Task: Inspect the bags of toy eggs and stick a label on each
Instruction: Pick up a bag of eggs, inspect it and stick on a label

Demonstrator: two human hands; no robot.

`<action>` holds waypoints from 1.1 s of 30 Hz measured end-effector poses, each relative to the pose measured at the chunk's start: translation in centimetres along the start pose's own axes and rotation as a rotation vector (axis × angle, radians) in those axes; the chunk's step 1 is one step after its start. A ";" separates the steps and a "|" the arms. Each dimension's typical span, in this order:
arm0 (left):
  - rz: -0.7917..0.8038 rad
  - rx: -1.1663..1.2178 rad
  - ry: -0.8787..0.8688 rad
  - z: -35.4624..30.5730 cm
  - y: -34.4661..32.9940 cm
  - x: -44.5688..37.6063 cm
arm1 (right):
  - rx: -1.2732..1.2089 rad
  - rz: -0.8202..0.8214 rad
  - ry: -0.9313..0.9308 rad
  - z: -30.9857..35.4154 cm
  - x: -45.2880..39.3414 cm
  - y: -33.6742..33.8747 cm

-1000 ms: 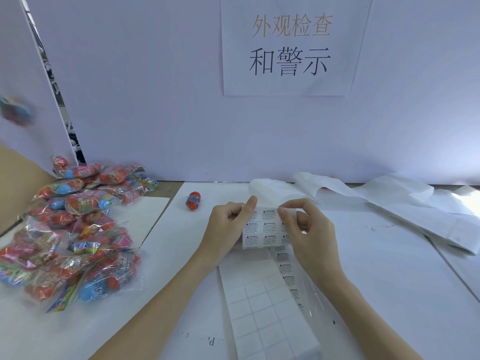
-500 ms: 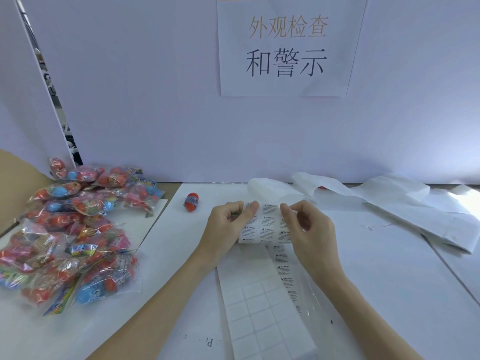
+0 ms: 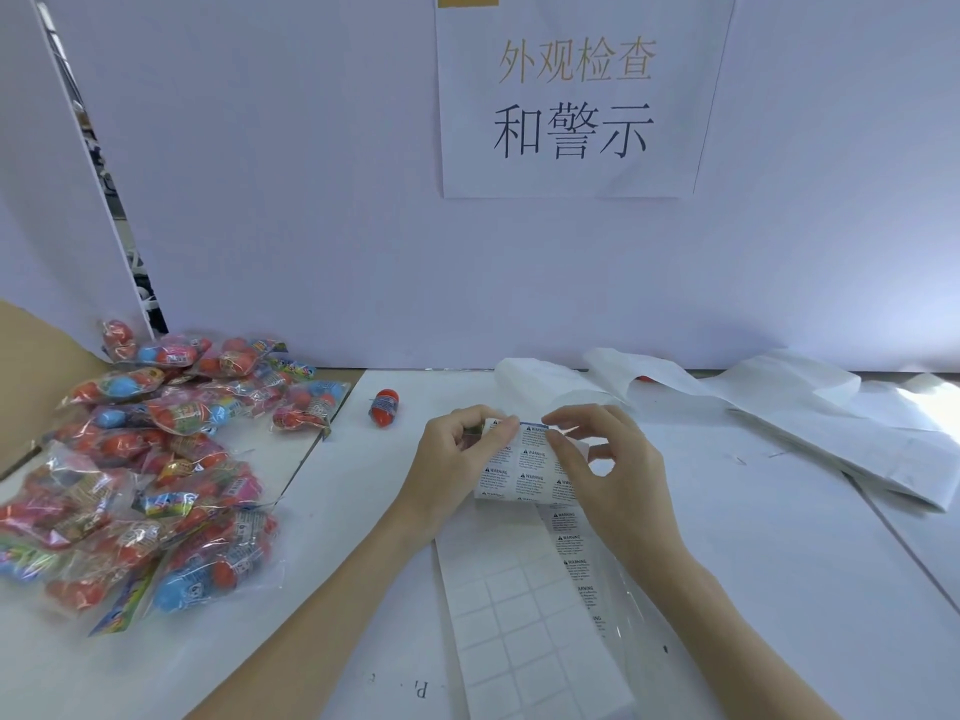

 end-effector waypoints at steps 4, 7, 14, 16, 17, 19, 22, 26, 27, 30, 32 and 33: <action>-0.007 -0.005 -0.001 0.1 -0.1 0.0 | 0.049 0.013 0.067 0.2 -0.1 -0.1; 0.002 0.013 -0.001 -0.1 -0.1 0.1 | 0.062 0.013 0.148 0.9 0.1 -0.2; -0.041 0.058 -0.001 -0.2 0.6 -0.2 | -0.024 -0.182 0.206 2.8 0.0 1.3; -0.059 0.111 0.043 -0.2 1.1 -0.5 | -0.077 -0.274 0.119 2.4 -0.5 2.4; -0.077 0.154 0.051 -0.5 1.5 -0.7 | -0.106 -0.301 0.066 2.1 -0.7 2.8; -0.138 0.232 0.021 -1.5 2.5 -1.2 | -0.167 -0.332 -0.054 1.3 -1.0 3.4; -0.200 0.345 0.010 -2.3 4.0 -1.8 | -0.220 -0.358 -0.205 0.1 -1.2 3.7; -0.308 0.274 -0.099 -2.9 5.8 -2.3 | -0.238 -0.359 -0.269 -0.5 -1.3 3.6; -0.321 0.231 -0.132 -3.0 6.0 -2.3 | -0.240 -0.358 -0.271 -0.5 -1.3 3.5; -0.266 0.284 -0.160 -3.1 5.8 -2.4 | -0.250 -0.331 -0.263 -0.3 -1.3 3.5; -0.221 0.362 -0.140 -3.1 5.6 -2.5 | -0.271 -0.274 -0.255 0.1 -1.2 3.2; -0.201 0.398 -0.123 -3.2 5.4 -2.5 | -0.287 -0.235 -0.260 0.3 -1.2 2.9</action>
Point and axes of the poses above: each hand's wrist, its own x-axis away from the middle knuckle, its own y-axis out of the back of the hand, z = x × y, the point moved 7 cm from there along -x, towards the middle knuckle, and after that the axes turned 15 degrees about -z, right-handed, at the moved point
